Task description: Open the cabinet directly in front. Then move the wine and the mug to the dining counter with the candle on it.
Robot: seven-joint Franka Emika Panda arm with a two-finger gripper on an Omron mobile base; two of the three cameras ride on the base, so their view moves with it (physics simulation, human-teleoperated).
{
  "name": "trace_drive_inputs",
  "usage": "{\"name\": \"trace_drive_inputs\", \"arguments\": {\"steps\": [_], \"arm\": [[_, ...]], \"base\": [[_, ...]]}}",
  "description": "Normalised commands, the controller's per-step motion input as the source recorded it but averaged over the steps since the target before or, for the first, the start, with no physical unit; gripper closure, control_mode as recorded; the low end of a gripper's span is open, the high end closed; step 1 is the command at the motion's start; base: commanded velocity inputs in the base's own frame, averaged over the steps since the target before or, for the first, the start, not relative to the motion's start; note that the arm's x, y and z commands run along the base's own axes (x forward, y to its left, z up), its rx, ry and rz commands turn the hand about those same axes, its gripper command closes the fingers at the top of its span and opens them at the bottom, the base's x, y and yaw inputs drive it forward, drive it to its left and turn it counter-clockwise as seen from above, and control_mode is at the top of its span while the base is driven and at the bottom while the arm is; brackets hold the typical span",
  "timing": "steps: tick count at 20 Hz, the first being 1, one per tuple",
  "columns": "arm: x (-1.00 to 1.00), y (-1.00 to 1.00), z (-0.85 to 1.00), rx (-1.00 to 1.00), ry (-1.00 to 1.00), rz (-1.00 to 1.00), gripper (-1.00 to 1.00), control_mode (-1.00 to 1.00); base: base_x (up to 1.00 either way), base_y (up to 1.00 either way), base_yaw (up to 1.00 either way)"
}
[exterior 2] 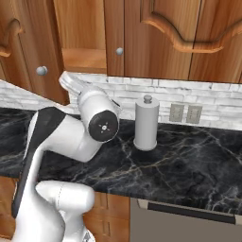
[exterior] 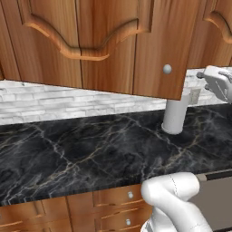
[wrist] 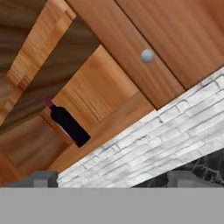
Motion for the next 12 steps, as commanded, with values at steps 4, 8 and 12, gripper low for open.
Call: {"name": "trace_drive_inputs", "arguments": {"steps": [4,8,12], "arm": [[1.0,0.69,0.0,0.02,0.07,0.27,-1.0,-1.0],[0.97,0.71,0.0,0.0,0.06,0.24,-1.0,-1.0],[0.06,0.2,-0.01,0.0,0.03,-0.01,-1.0,-1.0]], "base": [[0.0,0.0,0.0],[0.0,0.0,0.0],[0.0,0.0,0.0]]}}
